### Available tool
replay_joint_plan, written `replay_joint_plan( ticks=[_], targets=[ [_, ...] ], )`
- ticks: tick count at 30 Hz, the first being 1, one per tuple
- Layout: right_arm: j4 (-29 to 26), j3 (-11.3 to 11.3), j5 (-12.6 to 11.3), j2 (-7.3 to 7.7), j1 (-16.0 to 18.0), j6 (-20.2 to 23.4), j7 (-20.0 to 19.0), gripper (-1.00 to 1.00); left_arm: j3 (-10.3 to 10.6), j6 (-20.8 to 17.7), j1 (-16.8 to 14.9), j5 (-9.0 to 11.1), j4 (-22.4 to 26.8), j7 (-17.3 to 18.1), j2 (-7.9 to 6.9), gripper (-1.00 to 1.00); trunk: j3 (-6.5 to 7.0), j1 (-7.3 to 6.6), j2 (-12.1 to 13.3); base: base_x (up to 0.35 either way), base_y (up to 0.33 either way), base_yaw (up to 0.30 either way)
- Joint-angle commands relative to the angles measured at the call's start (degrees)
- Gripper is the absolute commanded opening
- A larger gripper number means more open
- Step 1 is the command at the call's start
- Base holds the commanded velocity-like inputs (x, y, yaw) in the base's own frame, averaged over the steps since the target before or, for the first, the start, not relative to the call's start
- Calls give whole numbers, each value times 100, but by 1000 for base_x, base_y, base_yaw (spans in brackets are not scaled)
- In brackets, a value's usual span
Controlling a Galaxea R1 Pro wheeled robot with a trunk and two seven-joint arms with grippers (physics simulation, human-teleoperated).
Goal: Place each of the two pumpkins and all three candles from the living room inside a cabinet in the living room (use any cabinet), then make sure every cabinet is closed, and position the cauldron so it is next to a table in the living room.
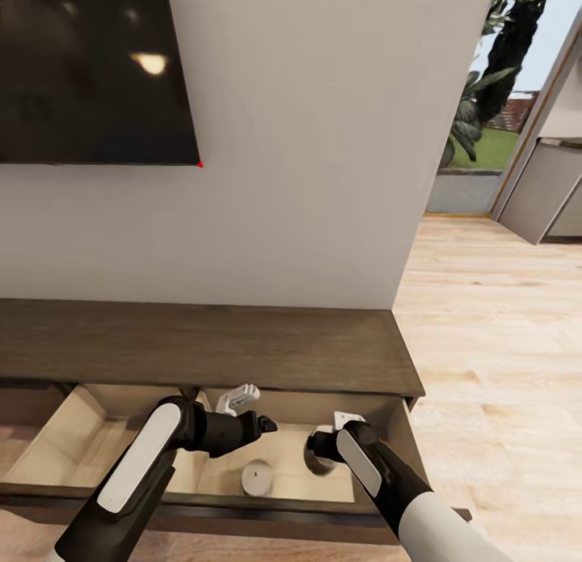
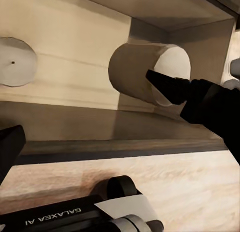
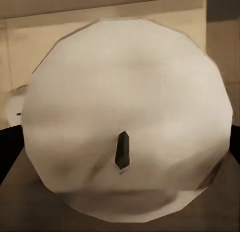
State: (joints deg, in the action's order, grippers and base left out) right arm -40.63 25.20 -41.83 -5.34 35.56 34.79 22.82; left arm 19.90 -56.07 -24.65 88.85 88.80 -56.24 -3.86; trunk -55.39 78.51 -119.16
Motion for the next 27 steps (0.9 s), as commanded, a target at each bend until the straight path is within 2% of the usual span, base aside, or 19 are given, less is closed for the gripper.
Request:
replay_joint_plan(
  ticks=[1,6,9,12,14,20,27],
  targets=[
    [-16,21,-75,5,4,14,49,100,8,-1,-5,40,-5,-66,-2,100,13,-23,39,0,0,0],
    [-34,14,-92,6,20,221,32,100,5,8,-5,-68,-34,-144,-2,100,103,-133,240,0,0,0],
    [-40,12,-96,2,42,276,30,100,2,39,-5,-321,-39,-615,43,100,157,-199,360,0,0,0],
    [-41,12,-104,-2,47,289,29,100,-3,69,-5,-457,-41,-970,87,100,211,-265,480,0,0,0],
    [-42,12,-104,-2,47,285,29,100,-3,75,-5,-475,-42,-1020,97,100,247,-309,561,0,0,0],
    [-42,12,-103,-2,48,283,27,100,-6,79,-5,-474,-38,-1046,104,100,247,-309,561,0,0,0],
    [-42,16,-100,-2,48,283,23,100,-4,72,-5,-467,-38,-1043,104,100,372,-463,841,0,0,0]
  ],
)
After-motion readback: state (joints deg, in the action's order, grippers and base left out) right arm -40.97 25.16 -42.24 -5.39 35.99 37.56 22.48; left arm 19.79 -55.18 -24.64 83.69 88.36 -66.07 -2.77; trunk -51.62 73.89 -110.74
